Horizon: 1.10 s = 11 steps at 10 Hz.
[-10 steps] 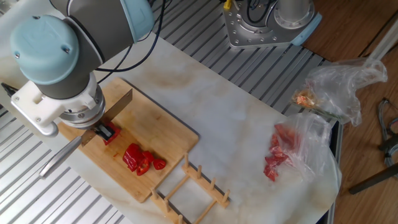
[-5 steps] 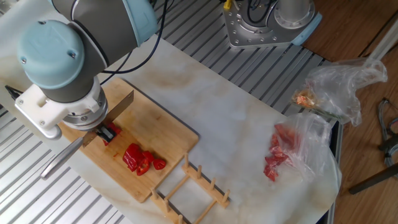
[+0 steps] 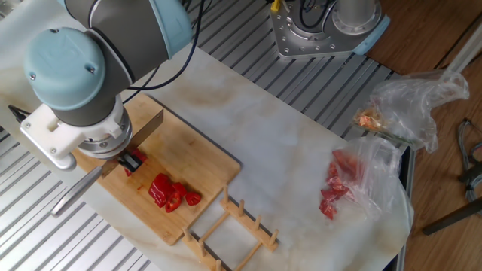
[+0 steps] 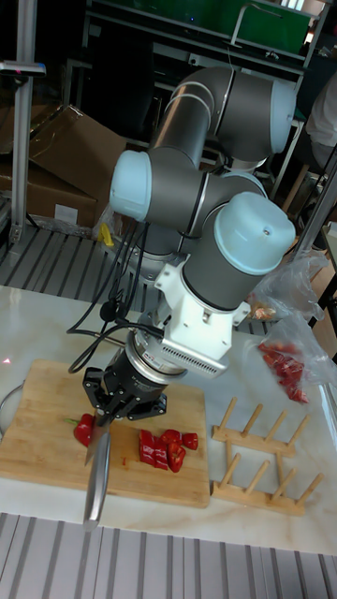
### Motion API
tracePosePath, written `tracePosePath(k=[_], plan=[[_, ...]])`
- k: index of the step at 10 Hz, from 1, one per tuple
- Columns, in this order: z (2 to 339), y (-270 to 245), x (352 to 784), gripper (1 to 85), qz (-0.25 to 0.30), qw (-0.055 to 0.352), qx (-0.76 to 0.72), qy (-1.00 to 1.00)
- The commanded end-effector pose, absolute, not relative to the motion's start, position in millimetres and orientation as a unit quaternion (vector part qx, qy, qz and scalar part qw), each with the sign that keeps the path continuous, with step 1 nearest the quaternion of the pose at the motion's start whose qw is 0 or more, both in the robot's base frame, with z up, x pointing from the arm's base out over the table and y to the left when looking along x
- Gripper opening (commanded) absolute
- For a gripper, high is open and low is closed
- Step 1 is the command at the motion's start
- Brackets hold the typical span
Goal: Chop the chili peppers
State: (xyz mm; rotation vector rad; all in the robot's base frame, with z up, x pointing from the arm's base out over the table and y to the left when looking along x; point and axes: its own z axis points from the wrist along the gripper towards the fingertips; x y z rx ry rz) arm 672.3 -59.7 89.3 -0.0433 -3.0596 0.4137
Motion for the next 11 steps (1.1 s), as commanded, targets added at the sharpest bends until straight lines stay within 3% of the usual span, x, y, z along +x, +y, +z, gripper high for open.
tracePosePath(k=[1,7,11], plan=[[84.5,-58.1,674.9,1.3,0.127,0.024,-0.015,-0.992],[75.8,-57.7,679.4,1.3,0.126,0.02,-0.018,-0.992],[71.5,-49.0,676.8,1.3,0.075,0.016,-0.018,-0.997]])
